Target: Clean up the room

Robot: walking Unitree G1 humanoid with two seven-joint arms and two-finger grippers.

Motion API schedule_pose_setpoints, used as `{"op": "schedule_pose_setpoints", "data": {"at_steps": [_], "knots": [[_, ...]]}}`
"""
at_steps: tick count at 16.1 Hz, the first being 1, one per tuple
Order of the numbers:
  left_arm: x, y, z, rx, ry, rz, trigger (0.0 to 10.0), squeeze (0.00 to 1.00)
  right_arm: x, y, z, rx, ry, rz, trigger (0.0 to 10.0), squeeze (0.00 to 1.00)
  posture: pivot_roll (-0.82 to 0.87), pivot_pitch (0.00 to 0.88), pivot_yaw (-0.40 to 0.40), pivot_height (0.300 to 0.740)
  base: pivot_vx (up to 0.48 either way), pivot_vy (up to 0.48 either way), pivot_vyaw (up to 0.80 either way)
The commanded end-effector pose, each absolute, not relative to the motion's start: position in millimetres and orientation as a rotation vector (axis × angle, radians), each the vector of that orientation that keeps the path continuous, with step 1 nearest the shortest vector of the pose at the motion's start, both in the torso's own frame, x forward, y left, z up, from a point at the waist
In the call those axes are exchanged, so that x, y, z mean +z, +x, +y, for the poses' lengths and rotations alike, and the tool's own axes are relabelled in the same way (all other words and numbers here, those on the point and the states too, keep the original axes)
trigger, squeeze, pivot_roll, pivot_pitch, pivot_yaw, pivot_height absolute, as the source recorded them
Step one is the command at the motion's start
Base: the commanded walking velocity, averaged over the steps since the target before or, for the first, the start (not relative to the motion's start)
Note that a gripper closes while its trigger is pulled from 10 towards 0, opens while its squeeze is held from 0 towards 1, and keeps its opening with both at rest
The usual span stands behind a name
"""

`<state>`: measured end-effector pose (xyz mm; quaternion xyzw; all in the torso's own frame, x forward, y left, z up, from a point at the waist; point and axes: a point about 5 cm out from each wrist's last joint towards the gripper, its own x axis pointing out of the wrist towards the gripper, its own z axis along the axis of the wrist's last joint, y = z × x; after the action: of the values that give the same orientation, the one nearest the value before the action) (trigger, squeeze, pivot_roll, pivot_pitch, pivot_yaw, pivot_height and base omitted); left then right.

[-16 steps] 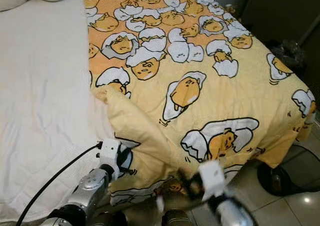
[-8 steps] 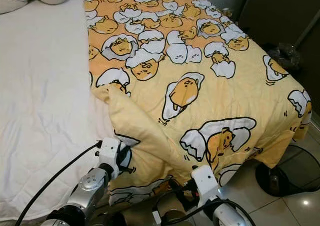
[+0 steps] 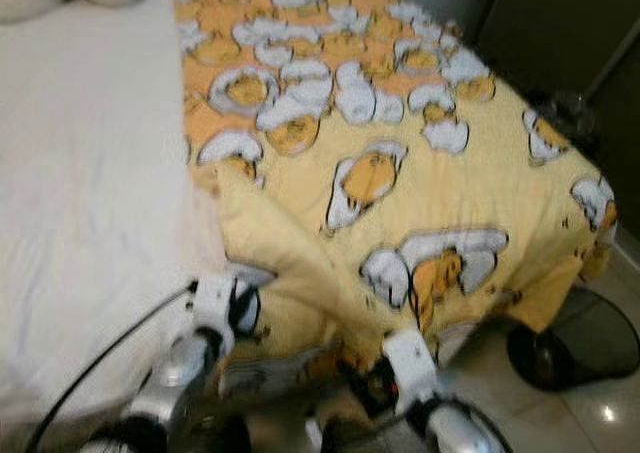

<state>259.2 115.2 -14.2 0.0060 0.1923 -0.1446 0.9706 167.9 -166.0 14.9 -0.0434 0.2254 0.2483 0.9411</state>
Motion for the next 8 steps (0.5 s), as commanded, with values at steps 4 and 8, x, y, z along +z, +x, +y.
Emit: {"op": "schedule_pose_setpoints", "data": {"at_steps": [4,8], "knots": [[-41,232,112,-0.429,0.190,0.540,10.0,0.00,13,164,-168,0.531,-0.084,0.489,10.0,0.00,-0.24,0.081,-0.001,0.740,0.000,0.000,0.00],[-62,206,96,-0.666,0.377,0.682,10.0,0.00,10,163,-166,0.563,-0.090,0.511,10.0,0.00,-0.24,0.085,-0.003,0.740,0.000,0.000,0.00]]}}
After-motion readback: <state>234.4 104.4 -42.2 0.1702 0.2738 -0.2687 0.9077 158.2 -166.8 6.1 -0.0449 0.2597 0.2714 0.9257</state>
